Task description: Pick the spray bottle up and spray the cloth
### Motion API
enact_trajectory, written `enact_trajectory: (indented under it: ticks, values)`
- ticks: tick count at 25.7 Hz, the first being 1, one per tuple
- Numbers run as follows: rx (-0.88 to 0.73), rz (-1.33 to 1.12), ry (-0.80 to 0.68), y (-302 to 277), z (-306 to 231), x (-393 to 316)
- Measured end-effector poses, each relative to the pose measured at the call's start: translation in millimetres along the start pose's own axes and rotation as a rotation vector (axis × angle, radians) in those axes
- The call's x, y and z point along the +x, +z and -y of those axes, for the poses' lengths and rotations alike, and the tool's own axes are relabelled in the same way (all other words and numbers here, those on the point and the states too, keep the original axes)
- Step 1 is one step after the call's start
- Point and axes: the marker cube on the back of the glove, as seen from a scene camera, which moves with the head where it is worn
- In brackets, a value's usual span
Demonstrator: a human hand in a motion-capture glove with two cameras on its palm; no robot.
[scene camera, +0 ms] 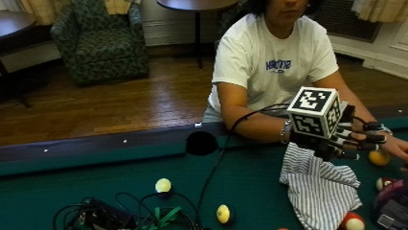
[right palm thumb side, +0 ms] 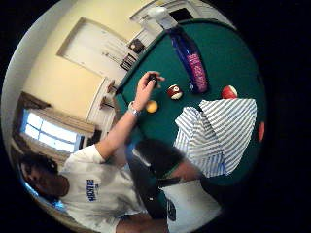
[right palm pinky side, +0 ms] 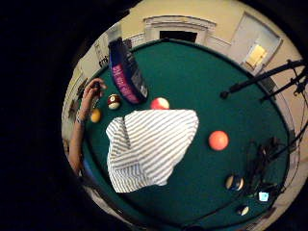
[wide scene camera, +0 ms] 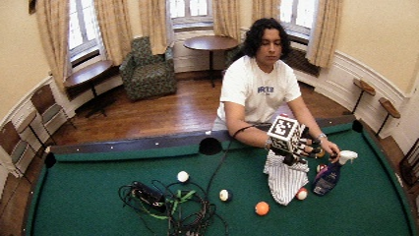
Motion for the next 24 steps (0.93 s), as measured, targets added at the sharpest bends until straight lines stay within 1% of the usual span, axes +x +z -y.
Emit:
enact_trajectory:
  ticks: [6,13,19,24]
  values:
    - [0.078,0.005,-0.068,-24.5,-7.4,-20.5]
    - [0.114,-0.025,-0.107,-39.6,-18.2,-36.5]
    - [0.104,0.022,-0.102,-40.6,-21.5,-38.2]
    - [0.100,-0.024,-0.088,-39.1,-20.5,-32.4]
